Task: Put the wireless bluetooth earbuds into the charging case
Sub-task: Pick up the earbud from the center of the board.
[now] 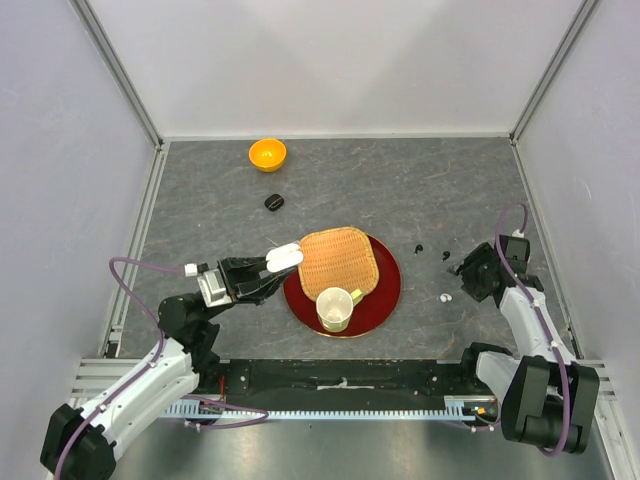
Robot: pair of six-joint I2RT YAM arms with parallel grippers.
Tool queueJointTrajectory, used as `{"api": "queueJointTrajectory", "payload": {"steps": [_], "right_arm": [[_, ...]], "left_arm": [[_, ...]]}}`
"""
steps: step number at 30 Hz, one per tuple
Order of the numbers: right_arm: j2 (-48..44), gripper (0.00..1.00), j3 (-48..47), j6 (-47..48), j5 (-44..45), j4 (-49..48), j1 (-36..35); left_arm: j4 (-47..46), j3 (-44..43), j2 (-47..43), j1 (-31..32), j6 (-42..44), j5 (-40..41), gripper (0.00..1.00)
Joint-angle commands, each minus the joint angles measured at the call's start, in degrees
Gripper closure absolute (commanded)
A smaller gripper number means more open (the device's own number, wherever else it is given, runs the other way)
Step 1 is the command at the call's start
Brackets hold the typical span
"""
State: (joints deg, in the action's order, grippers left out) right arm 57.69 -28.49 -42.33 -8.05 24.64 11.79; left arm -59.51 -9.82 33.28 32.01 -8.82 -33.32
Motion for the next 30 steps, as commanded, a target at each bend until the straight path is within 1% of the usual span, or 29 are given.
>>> {"api": "queueJointTrajectory", "payload": {"steps": [1, 9, 15, 27, 30], "right_arm": [[-0.65, 0.37, 1.94, -0.83, 0.14, 0.41, 0.42], [1.19, 0.39, 4.41, -0.30, -2.93, -4.25, 0.42], [1.64, 0.40, 6.16, -0.30, -5.48, -4.87, 0.42], [-6.97, 0.43, 9.51, -2.94, -6.18, -0.65, 0.42], [-7.94, 0.43, 9.77, -3.11, -6.53, 0.05, 0.42]], "left_arm": [[-0.26, -2.04, -1.02, 0.25, 2.93, -0.43, 0.98], [0.00, -1.69, -0.85, 0.25, 2.58, -0.34, 0.98], [-0.61, -1.25, -0.50, 0.25, 1.96, -0.34, 0.98], [-1.40, -0.81, 0.12, 0.25, 1.26, -0.34, 0.98], [-1.84, -0.55, 0.38, 0.25, 0.91, -0.17, 0.98]]}}
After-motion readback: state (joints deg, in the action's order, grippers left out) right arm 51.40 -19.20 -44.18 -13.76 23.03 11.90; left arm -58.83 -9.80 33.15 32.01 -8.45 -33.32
